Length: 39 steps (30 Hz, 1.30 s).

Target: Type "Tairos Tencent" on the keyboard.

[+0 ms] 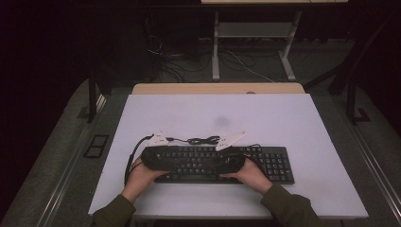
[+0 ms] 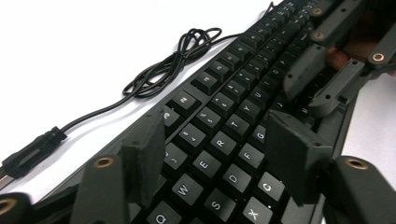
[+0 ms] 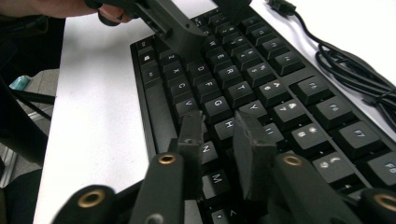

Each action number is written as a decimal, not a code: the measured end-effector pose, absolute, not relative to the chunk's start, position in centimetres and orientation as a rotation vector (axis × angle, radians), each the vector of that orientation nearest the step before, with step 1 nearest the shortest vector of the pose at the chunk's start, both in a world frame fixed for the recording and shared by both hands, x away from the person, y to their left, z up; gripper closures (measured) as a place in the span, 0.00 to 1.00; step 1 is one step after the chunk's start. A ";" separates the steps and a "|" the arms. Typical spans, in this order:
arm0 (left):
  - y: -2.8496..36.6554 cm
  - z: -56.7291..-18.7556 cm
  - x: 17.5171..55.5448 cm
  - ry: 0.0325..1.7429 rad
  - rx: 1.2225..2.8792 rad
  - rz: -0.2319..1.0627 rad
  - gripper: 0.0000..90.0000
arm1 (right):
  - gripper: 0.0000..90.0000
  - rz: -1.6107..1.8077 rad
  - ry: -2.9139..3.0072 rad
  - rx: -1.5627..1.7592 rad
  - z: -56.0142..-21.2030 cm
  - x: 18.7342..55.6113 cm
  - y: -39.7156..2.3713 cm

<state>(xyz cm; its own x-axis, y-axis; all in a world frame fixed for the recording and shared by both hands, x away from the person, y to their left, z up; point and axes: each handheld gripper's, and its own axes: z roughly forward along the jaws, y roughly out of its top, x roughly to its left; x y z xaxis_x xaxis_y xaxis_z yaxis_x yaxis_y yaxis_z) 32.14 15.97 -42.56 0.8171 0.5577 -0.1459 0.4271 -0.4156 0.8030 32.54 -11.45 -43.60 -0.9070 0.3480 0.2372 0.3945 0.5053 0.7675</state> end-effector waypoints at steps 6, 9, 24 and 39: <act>15.9 -42.5 31.9 0.702 2.078 0.157 0.59 | 0.68 -1.412 -2.682 -0.687 -43.5 32.8 -11.9; 15.9 -42.4 31.8 0.697 2.075 0.144 0.66 | 0.63 -1.420 -2.680 -0.707 -43.4 32.9 -12.2; 15.5 -42.4 31.4 0.633 2.126 0.056 0.96 | 0.35 -1.472 -2.692 -0.809 -43.3 33.6 -13.3; 15.0 -42.8 31.2 0.590 2.184 0.006 1.00 | 0.28 -1.504 -2.698 -0.870 -43.6 34.0 -13.9</act>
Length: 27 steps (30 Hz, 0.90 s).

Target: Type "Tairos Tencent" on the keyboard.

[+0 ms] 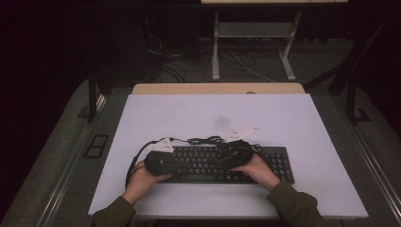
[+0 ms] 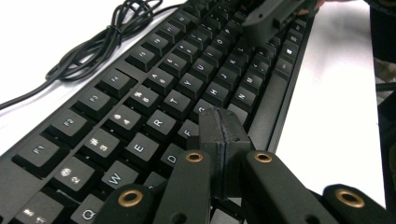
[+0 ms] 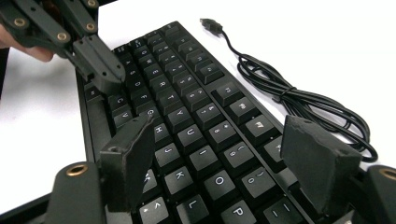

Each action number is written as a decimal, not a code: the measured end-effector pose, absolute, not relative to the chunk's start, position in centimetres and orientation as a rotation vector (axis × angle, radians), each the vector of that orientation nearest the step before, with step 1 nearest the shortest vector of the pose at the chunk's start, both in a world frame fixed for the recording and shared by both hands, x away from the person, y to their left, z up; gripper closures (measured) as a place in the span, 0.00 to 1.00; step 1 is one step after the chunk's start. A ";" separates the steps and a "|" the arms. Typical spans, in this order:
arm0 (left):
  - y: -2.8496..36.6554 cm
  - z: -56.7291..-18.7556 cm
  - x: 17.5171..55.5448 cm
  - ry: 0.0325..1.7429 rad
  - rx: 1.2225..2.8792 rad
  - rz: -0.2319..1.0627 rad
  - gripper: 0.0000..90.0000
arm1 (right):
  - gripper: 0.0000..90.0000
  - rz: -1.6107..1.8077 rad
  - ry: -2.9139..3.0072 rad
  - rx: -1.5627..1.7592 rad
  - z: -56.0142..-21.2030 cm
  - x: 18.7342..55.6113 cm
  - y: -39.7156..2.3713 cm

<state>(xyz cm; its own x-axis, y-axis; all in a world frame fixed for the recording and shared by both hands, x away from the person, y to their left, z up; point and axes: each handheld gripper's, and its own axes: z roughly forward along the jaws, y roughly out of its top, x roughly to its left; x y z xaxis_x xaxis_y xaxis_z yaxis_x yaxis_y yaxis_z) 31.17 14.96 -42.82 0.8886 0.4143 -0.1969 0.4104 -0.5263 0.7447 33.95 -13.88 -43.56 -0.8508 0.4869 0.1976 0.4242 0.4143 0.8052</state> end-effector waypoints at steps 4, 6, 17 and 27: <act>14.9 -43.0 31.2 0.585 2.205 0.011 1.00 | 0.26 1.448 2.576 0.845 -43.6 34.1 -14.0; 14.8 -43.1 31.2 0.580 2.211 0.009 1.00 | 0.26 1.450 2.572 0.849 -43.5 34.1 -14.1; 14.6 -43.3 31.1 0.578 2.224 0.001 1.00 | 0.25 1.456 2.565 0.844 -43.5 34.1 -14.1; 14.4 -43.5 31.1 0.571 2.238 0.006 1.00 | 0.25 1.460 2.561 0.842 -43.5 34.1 -14.2</act>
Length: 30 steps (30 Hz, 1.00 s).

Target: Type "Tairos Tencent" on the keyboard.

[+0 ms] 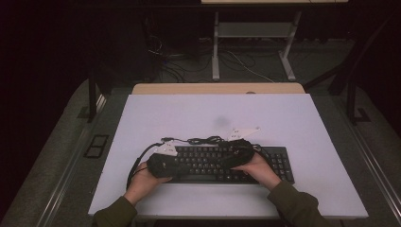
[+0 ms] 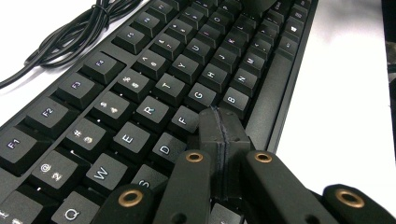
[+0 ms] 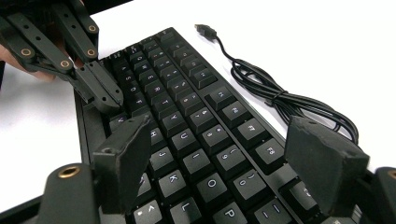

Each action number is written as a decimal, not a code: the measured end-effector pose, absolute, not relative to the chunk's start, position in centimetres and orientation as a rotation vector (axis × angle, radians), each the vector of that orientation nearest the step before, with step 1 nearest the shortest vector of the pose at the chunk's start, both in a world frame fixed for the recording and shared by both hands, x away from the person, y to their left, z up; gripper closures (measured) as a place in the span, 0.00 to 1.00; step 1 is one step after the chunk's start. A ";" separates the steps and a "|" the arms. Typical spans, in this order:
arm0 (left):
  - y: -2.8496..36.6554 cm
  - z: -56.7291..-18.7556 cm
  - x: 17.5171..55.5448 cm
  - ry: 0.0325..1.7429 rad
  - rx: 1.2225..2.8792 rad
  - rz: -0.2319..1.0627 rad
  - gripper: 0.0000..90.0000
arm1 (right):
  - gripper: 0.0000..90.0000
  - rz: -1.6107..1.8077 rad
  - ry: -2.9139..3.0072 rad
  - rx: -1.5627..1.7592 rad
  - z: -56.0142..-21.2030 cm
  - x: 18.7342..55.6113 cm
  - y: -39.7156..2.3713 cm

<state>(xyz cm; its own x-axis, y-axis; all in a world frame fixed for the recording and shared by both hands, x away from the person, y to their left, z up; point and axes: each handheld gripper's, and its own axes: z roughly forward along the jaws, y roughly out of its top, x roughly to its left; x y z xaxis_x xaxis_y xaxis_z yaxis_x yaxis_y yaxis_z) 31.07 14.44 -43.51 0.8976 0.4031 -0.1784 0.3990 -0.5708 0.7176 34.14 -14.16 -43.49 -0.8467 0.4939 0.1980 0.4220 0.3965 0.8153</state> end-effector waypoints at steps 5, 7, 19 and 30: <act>14.5 -43.3 31.1 0.568 2.235 0.008 1.00 | 0.25 1.462 2.562 0.844 -43.4 34.1 -14.2; 14.5 -43.2 31.1 0.563 2.230 0.014 1.00 | 0.25 1.465 2.559 0.845 -43.4 34.1 -14.2; 14.8 -42.5 31.2 0.573 2.203 0.047 1.00 | 0.25 1.466 2.555 0.843 -43.4 34.1 -14.2; 15.6 -42.3 32.3 0.620 2.176 0.094 1.00 | 0.25 1.460 2.562 0.843 -43.4 34.1 -14.1</act>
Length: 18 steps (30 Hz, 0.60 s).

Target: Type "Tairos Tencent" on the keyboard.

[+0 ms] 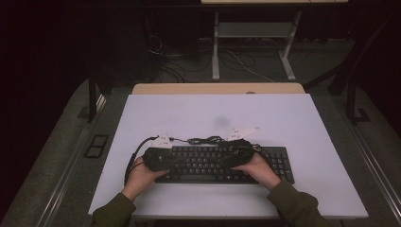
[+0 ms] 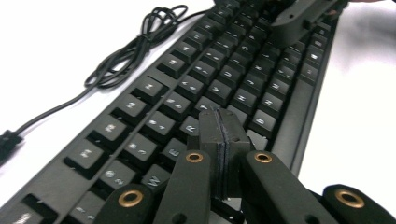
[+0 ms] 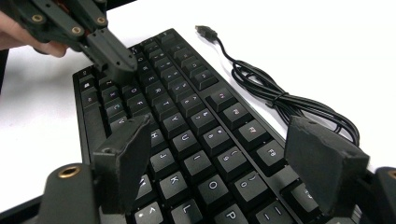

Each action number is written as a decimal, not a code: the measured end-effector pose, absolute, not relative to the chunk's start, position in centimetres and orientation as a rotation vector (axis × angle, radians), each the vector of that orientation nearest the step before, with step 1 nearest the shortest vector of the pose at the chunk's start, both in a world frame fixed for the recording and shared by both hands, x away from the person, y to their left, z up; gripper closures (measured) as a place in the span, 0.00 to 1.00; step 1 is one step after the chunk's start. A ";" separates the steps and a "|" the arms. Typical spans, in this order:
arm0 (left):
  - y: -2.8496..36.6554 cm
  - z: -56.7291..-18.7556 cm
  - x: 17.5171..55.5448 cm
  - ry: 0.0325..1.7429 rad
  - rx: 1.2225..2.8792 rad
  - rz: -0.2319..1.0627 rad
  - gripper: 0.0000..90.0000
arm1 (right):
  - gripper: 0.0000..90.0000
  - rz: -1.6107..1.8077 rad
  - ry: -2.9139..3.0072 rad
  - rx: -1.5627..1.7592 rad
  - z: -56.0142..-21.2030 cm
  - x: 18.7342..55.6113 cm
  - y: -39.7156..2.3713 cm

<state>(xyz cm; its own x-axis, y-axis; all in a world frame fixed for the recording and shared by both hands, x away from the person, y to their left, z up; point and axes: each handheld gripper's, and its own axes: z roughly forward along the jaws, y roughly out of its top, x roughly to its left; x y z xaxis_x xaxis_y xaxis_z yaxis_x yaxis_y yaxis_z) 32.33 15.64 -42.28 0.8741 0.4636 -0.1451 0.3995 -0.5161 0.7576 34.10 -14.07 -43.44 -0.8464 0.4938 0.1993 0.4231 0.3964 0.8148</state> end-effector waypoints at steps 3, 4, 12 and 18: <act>15.7 -42.3 32.6 0.630 2.173 0.110 1.00 | 0.25 1.462 2.560 0.847 -43.4 34.1 -14.1; 15.7 -42.3 32.7 0.637 2.168 0.115 1.00 | 0.25 1.462 2.560 0.846 -43.5 34.1 -14.1; 15.6 -42.9 33.4 0.664 2.170 0.134 1.00 | 0.25 1.463 2.561 0.841 -43.5 34.1 -13.9; 15.7 -43.2 33.5 0.672 2.176 0.133 1.00 | 0.25 1.464 2.561 0.845 -43.5 34.1 -14.0</act>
